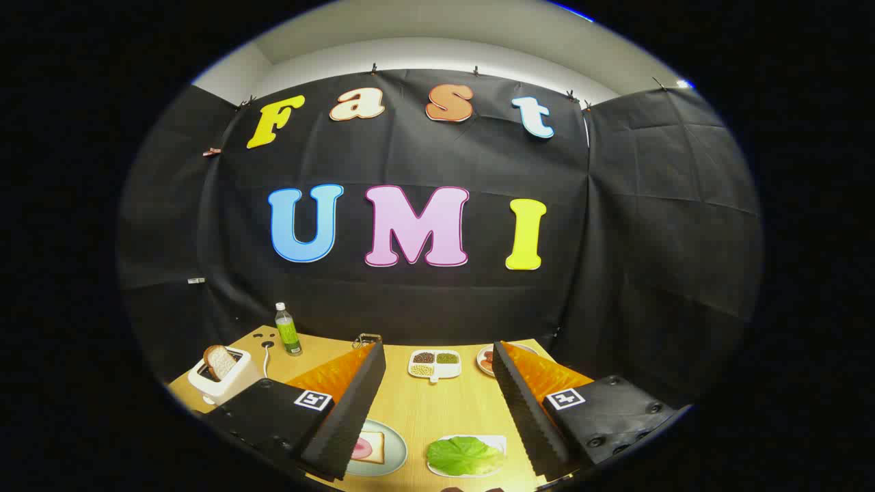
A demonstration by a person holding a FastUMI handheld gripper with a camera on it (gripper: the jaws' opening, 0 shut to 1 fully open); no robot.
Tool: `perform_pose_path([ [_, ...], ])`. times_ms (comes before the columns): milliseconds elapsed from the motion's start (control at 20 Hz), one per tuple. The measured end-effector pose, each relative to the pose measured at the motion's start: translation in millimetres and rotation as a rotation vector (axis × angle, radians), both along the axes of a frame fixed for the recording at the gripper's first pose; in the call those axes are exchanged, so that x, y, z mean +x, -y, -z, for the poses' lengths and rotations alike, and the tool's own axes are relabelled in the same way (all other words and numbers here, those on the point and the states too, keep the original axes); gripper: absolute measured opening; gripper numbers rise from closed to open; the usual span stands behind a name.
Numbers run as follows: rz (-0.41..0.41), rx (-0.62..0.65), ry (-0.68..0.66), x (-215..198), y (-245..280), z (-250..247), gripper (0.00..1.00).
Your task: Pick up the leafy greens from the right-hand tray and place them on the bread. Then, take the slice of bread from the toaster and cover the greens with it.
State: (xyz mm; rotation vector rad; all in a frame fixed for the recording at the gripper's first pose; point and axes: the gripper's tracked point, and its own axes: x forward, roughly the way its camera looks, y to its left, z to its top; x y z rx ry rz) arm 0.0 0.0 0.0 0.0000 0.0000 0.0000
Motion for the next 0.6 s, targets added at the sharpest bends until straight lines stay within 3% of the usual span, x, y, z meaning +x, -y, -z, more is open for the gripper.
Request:
perform_pose_path([
  [600, -0.011, 0.013, -0.037, 12.3, 3.8, 15.0, 0.97],
])
